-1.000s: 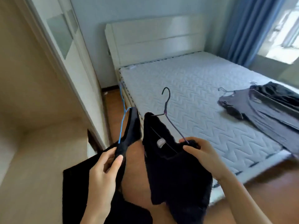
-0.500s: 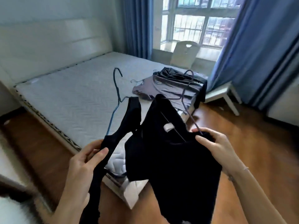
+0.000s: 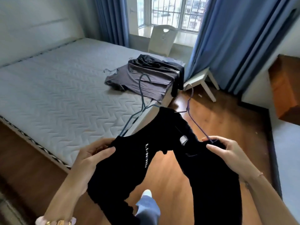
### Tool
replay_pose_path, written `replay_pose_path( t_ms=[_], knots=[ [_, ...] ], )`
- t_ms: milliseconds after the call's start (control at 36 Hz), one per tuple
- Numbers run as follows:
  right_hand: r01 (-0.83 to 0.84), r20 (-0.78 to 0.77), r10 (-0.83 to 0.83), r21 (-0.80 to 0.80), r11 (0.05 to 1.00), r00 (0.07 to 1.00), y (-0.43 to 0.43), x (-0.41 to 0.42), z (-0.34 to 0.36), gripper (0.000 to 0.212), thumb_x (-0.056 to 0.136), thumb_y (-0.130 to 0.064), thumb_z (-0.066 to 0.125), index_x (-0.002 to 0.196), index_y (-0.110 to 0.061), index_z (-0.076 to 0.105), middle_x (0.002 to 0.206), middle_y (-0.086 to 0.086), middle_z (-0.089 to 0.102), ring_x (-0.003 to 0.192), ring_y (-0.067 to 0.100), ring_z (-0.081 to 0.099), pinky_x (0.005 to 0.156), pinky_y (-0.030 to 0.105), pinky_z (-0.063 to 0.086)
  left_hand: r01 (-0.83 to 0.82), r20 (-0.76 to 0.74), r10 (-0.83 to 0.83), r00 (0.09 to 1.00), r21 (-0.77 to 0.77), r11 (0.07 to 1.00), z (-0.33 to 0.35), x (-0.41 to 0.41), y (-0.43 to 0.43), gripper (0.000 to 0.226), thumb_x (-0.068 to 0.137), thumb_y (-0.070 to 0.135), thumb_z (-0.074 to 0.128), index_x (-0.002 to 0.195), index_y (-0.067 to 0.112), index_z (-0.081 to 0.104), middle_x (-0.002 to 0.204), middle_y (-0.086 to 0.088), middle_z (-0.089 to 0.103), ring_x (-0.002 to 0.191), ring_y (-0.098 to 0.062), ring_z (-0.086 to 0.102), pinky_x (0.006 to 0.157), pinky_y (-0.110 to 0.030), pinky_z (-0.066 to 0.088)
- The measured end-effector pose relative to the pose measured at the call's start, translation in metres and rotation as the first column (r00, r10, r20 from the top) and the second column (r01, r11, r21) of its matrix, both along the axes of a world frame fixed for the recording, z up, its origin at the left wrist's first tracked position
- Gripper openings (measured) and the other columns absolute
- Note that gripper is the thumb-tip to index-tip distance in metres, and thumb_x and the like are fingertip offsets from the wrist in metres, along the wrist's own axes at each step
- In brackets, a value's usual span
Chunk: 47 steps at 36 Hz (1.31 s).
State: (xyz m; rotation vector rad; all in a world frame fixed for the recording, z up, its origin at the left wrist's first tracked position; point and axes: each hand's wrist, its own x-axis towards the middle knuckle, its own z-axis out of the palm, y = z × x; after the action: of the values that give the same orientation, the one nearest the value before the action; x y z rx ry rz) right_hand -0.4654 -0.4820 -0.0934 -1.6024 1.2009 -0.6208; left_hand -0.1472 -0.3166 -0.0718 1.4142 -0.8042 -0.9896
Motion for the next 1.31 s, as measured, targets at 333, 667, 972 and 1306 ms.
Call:
replay_pose_path(
  t_ms=[333,667,972,1306],
  knots=[
    [-0.458,-0.295,0.429,-0.033,0.889,0.854,-0.182,0.07,0.033,0.013,0.078,-0.016,0.071,0.083,-0.027,0.074,0.083,0.003,0.074,0.071,0.006,0.064,0.069,0.02,0.05,-0.268,0.262,0.226,0.938,0.137,0.954,-0.07,0.113,-0.098,0.028,0.09,-0.002,0.053,0.086,0.022,0.069,0.077,0.004,0.072,0.07,0.001,0.064,0.068,-0.005,0.046],
    [-0.793,-0.569,0.61,-0.133,0.594,0.552,-0.36,0.232,0.025,0.019,0.076,-0.058,0.062,0.087,-0.043,0.066,0.091,-0.014,0.072,0.089,0.002,0.065,0.087,0.024,0.048,-0.535,0.422,0.41,0.809,0.237,0.811,-0.11,0.214,-0.128,0.024,0.09,-0.004,0.053,0.103,0.011,0.066,0.097,-0.001,0.066,0.075,0.016,0.058,0.077,0.002,0.039],
    [-0.84,-0.671,0.518,-0.332,0.43,0.53,-0.472,0.397,0.002,0.011,0.089,-0.025,0.06,0.094,-0.031,0.068,0.089,-0.012,0.067,0.09,0.018,0.062,0.076,0.034,0.046,-0.807,0.505,0.642,0.577,0.228,0.545,-0.118,0.254,-0.151,0.035,0.093,-0.002,0.049,0.084,0.03,0.061,0.084,0.004,0.064,0.079,0.002,0.057,0.076,-0.009,0.04],
    [-0.858,-0.487,0.707,-0.252,0.448,0.512,-0.568,0.56,-0.059,0.023,0.089,-0.019,0.06,0.078,-0.039,0.062,0.078,-0.004,0.067,0.08,0.02,0.062,0.071,0.035,0.047,-0.938,0.599,0.73,0.33,0.294,0.183,-0.121,0.297,-0.224,0.021,0.098,0.01,0.042,0.102,0.017,0.062,0.105,-0.009,0.063,0.1,-0.026,0.057,0.083,-0.038,0.046]
  ],
)
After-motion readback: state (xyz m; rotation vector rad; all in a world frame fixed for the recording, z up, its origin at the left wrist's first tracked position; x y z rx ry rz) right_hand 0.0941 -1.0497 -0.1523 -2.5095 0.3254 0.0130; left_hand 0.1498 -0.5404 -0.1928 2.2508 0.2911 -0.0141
